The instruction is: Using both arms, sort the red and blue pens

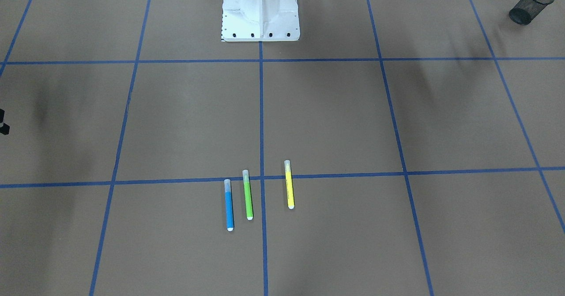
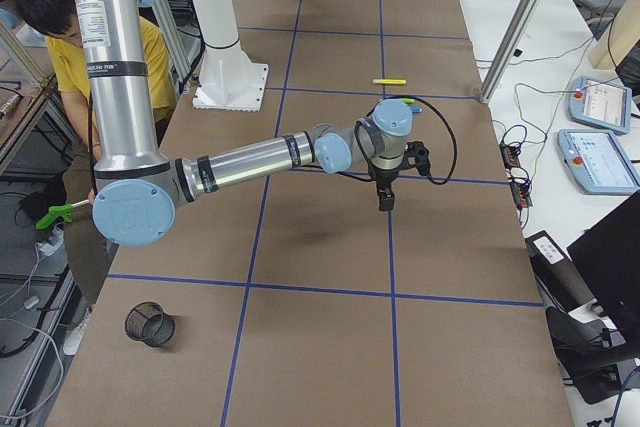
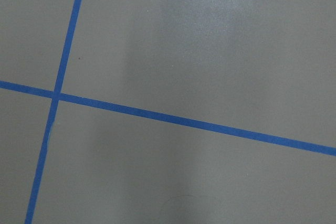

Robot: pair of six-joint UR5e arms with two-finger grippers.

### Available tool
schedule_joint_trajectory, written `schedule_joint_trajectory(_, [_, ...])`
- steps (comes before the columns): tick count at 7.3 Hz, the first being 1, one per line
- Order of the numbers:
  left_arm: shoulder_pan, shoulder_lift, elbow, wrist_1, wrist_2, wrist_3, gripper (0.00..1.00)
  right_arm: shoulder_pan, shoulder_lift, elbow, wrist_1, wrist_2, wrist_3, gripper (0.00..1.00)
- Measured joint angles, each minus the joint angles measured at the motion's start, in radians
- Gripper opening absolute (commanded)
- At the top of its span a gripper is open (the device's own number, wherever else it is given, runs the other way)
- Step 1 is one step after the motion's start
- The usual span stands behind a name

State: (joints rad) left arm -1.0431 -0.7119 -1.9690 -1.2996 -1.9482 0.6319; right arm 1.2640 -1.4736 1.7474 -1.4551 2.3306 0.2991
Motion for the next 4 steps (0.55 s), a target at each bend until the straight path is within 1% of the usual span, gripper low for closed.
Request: schedule_joint_trajectory(4, [0.000, -0.020, 0.070, -0.041, -0.018, -0.001, 0.00, -0.001, -0.002, 0.000, -0.001, -0.001, 0.000, 0.99])
